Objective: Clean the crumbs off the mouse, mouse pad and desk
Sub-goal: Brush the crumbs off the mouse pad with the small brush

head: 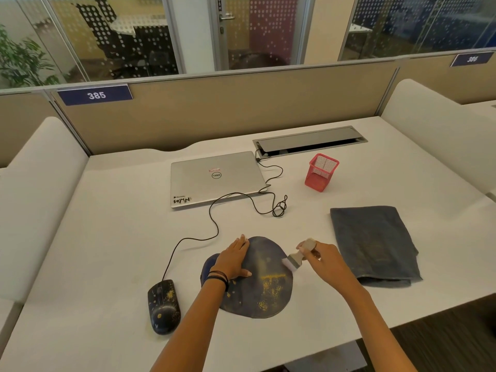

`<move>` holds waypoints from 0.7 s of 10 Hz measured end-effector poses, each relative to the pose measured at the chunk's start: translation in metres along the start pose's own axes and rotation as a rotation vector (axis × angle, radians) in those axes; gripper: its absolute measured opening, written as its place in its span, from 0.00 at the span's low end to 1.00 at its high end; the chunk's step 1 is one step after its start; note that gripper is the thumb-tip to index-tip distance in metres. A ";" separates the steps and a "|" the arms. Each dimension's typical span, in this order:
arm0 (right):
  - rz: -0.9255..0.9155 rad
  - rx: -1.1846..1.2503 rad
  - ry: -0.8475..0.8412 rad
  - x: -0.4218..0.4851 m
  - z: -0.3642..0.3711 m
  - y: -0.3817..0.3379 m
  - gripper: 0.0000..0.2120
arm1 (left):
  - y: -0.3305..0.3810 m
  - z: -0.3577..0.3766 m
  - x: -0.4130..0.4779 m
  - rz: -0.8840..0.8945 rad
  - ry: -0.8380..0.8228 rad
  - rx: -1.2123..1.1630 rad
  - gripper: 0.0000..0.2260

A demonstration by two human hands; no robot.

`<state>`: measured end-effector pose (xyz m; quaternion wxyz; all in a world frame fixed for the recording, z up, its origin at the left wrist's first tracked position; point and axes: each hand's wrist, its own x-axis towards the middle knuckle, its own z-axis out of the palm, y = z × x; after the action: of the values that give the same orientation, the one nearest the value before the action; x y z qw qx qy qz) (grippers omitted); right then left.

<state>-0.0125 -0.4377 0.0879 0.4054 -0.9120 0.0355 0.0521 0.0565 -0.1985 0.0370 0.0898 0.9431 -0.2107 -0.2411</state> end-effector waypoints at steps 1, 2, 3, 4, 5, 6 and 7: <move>0.029 -0.012 -0.026 -0.001 0.002 0.002 0.10 | 0.001 -0.001 0.000 0.000 0.001 0.005 0.42; 0.056 -0.059 -0.078 -0.003 -0.002 0.008 0.09 | 0.000 0.000 0.000 0.002 0.003 0.003 0.41; 0.015 0.000 -0.024 -0.006 -0.005 0.008 0.07 | 0.000 0.000 0.000 0.004 0.010 0.004 0.41; -0.025 0.055 0.019 -0.007 -0.004 0.005 0.08 | 0.000 0.000 0.000 0.007 0.015 0.006 0.41; -0.004 0.013 -0.051 -0.005 -0.002 0.005 0.09 | 0.000 0.001 0.000 0.006 0.016 0.004 0.41; 0.040 -0.044 -0.125 -0.004 -0.003 0.006 0.10 | 0.000 0.001 0.000 0.005 0.017 -0.001 0.41; 0.001 -0.010 -0.071 -0.002 -0.003 0.002 0.10 | 0.000 0.001 0.000 0.005 0.016 -0.007 0.41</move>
<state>-0.0141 -0.4409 0.0888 0.4017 -0.9116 0.0214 0.0847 0.0562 -0.1984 0.0366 0.0955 0.9441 -0.2116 -0.2341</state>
